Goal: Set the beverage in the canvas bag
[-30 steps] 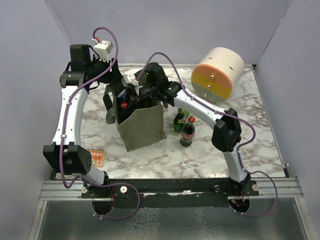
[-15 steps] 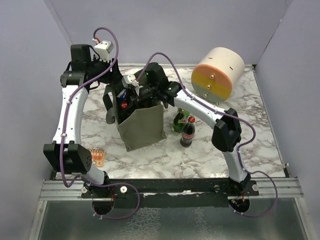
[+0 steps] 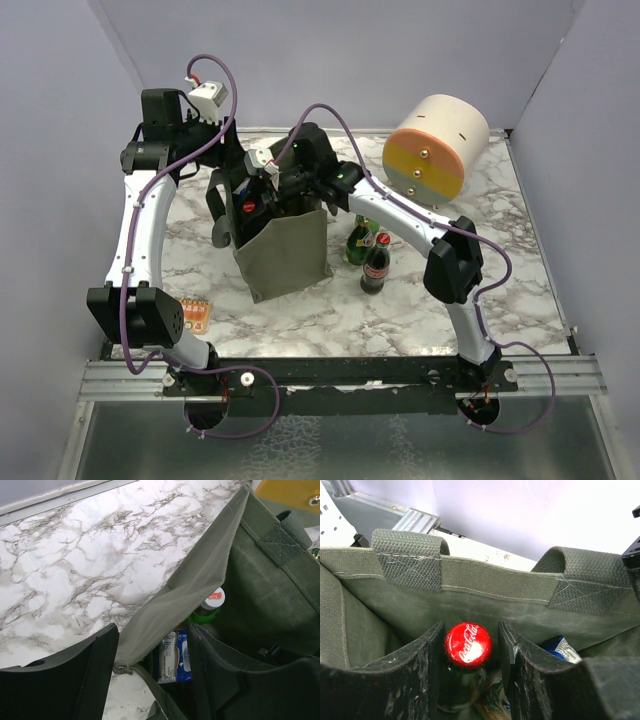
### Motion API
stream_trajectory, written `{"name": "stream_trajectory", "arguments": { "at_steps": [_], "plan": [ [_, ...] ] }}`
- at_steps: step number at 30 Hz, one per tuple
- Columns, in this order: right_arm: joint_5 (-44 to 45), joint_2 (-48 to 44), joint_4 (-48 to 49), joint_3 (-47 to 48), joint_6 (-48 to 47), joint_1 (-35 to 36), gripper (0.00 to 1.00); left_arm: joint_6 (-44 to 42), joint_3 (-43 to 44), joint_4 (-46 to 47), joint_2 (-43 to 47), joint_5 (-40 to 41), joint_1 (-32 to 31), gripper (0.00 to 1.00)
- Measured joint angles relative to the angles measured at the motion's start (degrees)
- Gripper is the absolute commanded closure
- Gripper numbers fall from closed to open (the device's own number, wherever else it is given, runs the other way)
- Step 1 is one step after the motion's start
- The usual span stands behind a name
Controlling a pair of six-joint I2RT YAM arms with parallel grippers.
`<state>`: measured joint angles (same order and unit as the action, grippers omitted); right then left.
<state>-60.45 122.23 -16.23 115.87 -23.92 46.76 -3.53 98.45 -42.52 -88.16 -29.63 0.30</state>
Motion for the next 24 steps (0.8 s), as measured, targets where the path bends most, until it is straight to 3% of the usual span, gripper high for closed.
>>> {"name": "stream_trajectory", "arguments": {
  "at_steps": [4,8,24],
  "plan": [
    [0.2,0.0,0.0,0.0,-0.2,0.0,0.5,0.0,0.0,0.0,0.0,-0.1,0.0,0.41],
    [0.6,0.0,0.0,0.3,-0.2,0.0,0.4,0.0,0.0,0.0,0.0,-0.2,0.0,0.41],
    [1.2,-2.6,0.9,3.5,3.6,0.0,0.39,0.0,0.0,0.0,-0.5,-0.3,0.0,0.41]
  ]
}}
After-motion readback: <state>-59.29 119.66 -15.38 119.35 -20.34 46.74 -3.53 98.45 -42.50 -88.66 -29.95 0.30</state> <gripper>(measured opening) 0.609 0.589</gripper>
